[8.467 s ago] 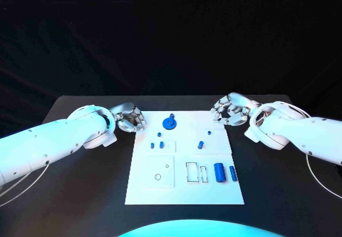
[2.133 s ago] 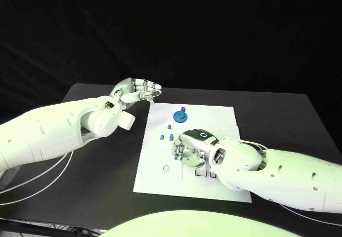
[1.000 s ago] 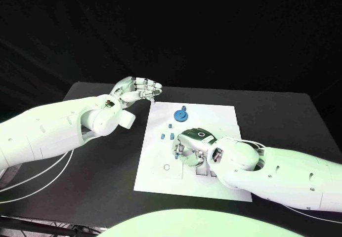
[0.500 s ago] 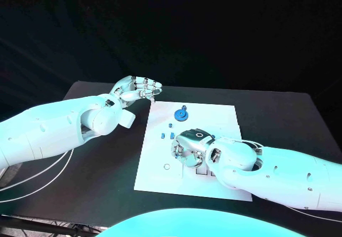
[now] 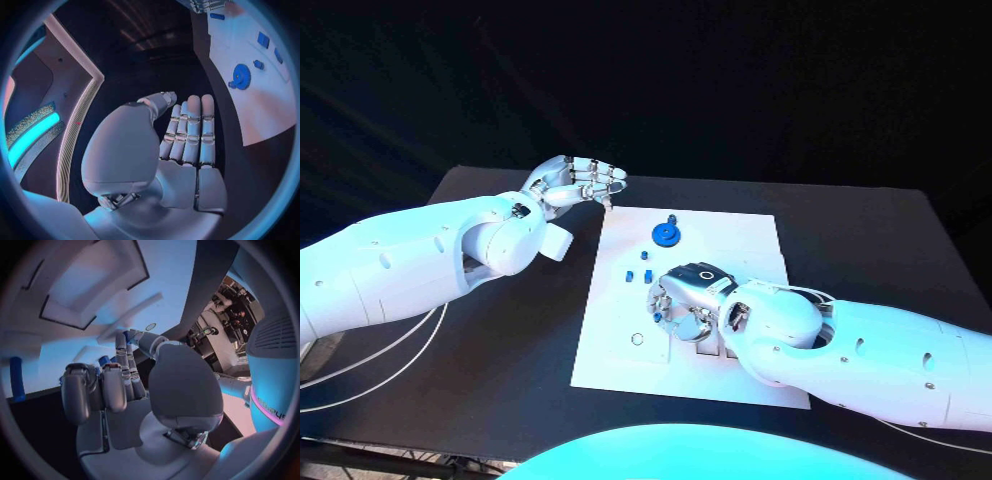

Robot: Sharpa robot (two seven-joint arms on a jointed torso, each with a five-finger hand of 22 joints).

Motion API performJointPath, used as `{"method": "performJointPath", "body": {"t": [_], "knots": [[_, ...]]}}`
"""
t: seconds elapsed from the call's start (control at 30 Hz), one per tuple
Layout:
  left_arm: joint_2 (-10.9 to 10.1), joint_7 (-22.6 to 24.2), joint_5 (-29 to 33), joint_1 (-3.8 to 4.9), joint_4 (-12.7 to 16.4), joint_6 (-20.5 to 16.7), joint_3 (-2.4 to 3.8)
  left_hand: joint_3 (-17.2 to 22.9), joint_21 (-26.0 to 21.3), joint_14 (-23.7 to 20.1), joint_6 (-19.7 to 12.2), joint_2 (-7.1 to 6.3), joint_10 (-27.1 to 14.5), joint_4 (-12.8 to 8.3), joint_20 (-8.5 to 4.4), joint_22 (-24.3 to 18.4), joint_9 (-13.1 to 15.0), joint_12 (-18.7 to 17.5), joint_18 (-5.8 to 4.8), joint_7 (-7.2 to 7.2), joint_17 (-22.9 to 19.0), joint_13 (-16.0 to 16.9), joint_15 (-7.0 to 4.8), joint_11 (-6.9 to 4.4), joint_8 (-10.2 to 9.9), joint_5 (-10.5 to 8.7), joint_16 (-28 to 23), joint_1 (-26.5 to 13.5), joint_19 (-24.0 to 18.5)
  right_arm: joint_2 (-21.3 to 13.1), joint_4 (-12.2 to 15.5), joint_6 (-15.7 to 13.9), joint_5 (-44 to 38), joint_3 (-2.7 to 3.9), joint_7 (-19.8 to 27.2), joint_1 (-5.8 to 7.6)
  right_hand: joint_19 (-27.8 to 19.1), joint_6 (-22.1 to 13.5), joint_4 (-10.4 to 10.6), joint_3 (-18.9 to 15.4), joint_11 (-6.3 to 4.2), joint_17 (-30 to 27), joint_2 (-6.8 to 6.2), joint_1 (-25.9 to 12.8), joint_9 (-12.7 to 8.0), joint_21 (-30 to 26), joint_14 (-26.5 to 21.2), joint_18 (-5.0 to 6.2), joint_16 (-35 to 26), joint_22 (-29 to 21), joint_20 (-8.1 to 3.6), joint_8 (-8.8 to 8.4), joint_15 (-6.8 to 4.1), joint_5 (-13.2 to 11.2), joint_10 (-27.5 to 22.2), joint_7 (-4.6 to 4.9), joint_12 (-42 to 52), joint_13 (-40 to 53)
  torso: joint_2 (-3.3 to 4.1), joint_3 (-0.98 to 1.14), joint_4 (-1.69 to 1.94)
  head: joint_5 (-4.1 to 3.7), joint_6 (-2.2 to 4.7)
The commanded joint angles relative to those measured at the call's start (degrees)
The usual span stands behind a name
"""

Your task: Assemble the parts on the task board

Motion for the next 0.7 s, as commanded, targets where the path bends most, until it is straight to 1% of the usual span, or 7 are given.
{"method": "performJointPath", "body": {"t": [0.03, 0.13, 0.17, 0.37, 0.43, 0.6, 0.7], "knots": [[0.02, 0.48, 0.08, 0.06, 0.07, 0.52, 0.05, -0.11, -0.37, -0.24, -0.38, 0.48, -0.51, -0.13, 0.02, -0.08, -0.06, -0.14, 0.76, 0.12, -0.06, -0.05, 0.00, 0.01, 0.04, 0.01, -0.26, 0.10, -0.38, -0.42, 0.09, -2.79, 0.22, -0.14, -0.55, -0.19, 2.68, -1.32, 0.05, -0.85, 0.43, -0.71, -0.84, -0.09, -0.18, -1.50, 2.13, 0.82, -0.49, 10.39, 0.59, -0.86, 0.64, 0.13, -2.19, -0.07, 0.18, -0.29, 0.00, 0.02, -0.02, -0.04, 0.10], [-0.01, 0.47, 0.08, 0.06, 0.05, 0.52, 0.05, -0.11, -0.37, -0.24, -0.38, 0.48, -0.51, -0.13, 0.02, -0.08, -0.06, -0.14, 0.76, 0.12, -0.06, -0.05, 0.00, 0.01, 0.04, 0.01, -0.26, 0.10, -0.38, -1.10, 0.69, -4.31, 0.36, -0.14, -0.62, -0.18, 2.48, -1.83, 0.18, -1.85, 0.54, -1.16, -1.26, -0.40, -0.18, -2.15, 2.00, 0.96, -0.75, 10.07, 0.71, -1.17, 0.74, 0.55, -3.30, 0.01, 0.57, -0.23, 0.00, 0.02, -0.02, -0.09, 0.18], [-0.03, 0.47, 0.08, 0.05, 0.03, 0.51, 0.05, -0.11, -0.37, -0.24, -0.38, 0.48, -0.51, -0.13, 0.02, -0.08, -0.06, -0.14, 0.76, 0.12, -0.06, -0.05, 0.00, 0.01, 0.04, 0.01, -0.26, 0.10, -0.38, -1.49, 1.06, -4.82, 0.43, -0.13, -0.64, -0.14, 2.31, -2.16, 0.28, -2.88, 0.58, -1.44, -1.44, -0.55, -0.17, -2.73, 1.93, 1.08, -0.90, 9.77, 0.78, -1.37, 0.78, 0.85, -4.08, -0.07, 0.95, -0.13, -0.01, 0.03, -0.03, -0.16, 0.23], [-0.04, 0.49, 0.10, 0.05, -0.09, 0.53, 0.04, -0.20, -0.40, -0.24, -0.41, 0.52, -0.57, -0.16, 0.04, -0.09, -0.05, -0.05, 0.77, 0.12, -0.13, -0.08, 0.02, 0.03, 0.12, 0.00, -0.29, 0.08, -0.40, -3.96, 3.31, -5.95, 0.87, 0.03, -0.71, 0.68, 2.23, -2.39, 0.41, -4.83, 0.58, -1.63, -1.47, -0.46, -0.09, -3.20, 1.90, 1.16, -0.99, 9.53, 0.83, -1.59, 0.78, 1.02, -5.14, -0.11, 1.89, 0.14, -0.08, 0.03, -0.07, -0.52, 0.53], [-0.05, 0.49, 0.11, 0.05, -0.12, 0.54, 0.04, -0.20, -0.40, -0.24, -0.41, 0.52, -0.57, -0.16, 0.04, -0.09, -0.05, -0.05, 0.77, 0.12, -0.13, -0.08, 0.02, 0.03, 0.12, 0.00, -0.29, 0.08, -0.40, -5.70, 4.42, -5.87, 1.42, 0.17, -0.83, 1.56, 2.26, -2.36, 0.45, -5.35, 0.55, -1.64, -1.42, -0.35, -0.06, -3.19, 1.91, 1.16, -0.98, 9.54, 0.81, -1.61, 0.75, 1.08, -5.30, -0.19, 2.24, 0.24, -0.09, 0.00, -0.08, -0.83, 0.63], [-0.08, 0.54, 0.15, 0.04, -0.13, 0.57, 0.04, -0.20, -0.40, -0.24, -0.41, 0.52, -0.57, -0.16, 0.04, -0.09, -0.05, -0.05, 0.77, 0.12, -0.13, -0.08, 0.02, 0.03, 0.12, 0.00, -0.29, 0.08, -0.40, -9.54, 5.72, -5.43, 3.50, 0.46, -0.73, 3.58, 2.33, -2.20, 0.53, -5.97, 0.51, -1.56, -1.32, -0.21, 0.00, -3.07, 1.95, 1.13, -0.91, 9.59, 0.79, -1.58, 0.72, 1.13, -5.47, -0.24, 2.71, 0.37, -0.10, -0.03, -0.11, -1.49, 0.95], [-0.12, 0.84, 0.17, 0.04, -0.06, 1.09, 0.03, -0.23, -0.41, -0.24, -0.41, 0.51, -0.60, -0.19, 0.05, -0.09, -0.05, -0.03, 0.77, 0.12, -0.15, -0.10, 0.02, 0.03, 0.15, -0.01, -0.30, 0.09, -0.40, -12.11, 5.92, -4.83, 5.59, 0.68, -0.99, 4.95, 2.30, -2.14, 0.54, -6.21, 0.50, -1.46, -1.33, -0.14, 0.02, -3.18, 1.98, 1.15, -0.85, 9.54, 0.78, -1.58, 0.71, 1.11, -5.57, -0.19, 2.87, 0.41, -0.04, -0.04, -0.08, -2.17, 1.46]]}}
